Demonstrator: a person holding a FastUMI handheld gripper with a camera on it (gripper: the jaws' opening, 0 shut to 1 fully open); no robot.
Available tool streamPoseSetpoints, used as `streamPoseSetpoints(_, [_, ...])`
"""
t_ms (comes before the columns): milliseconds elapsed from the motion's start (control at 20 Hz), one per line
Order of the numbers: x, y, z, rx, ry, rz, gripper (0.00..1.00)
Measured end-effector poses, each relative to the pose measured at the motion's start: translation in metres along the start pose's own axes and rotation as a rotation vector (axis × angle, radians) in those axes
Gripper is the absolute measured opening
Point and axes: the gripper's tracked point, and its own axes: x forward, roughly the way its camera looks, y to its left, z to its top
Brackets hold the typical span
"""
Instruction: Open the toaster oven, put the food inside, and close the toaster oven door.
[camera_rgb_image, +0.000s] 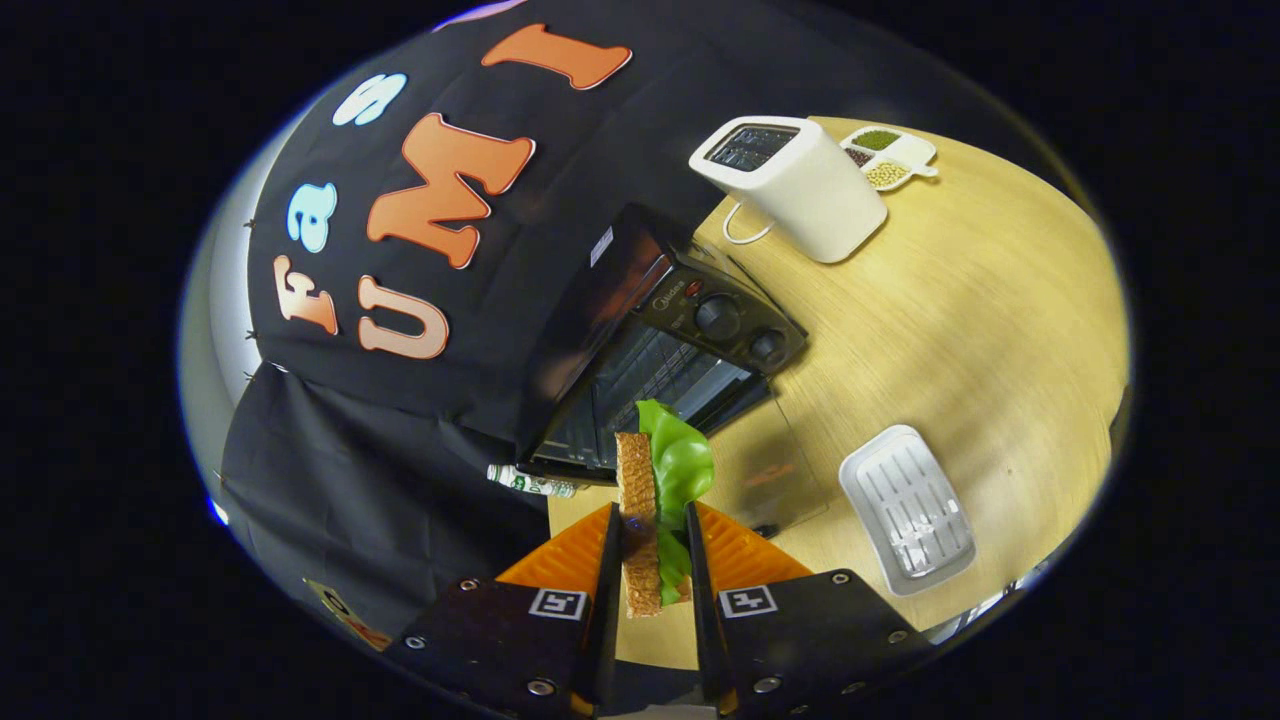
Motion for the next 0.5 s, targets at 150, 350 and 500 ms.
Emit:
streamPoseSetpoints(150, [0.028,0.01,0.008,0.063,-0.066,0.032,0.34])
streamPoseSetpoints(350, [0.066,0.012,0.027,0.212,-0.18,0.053,0.34])
streamPoseSetpoints(500, [0.091,0.008,0.039,0.314,-0.289,0.044,0.34])
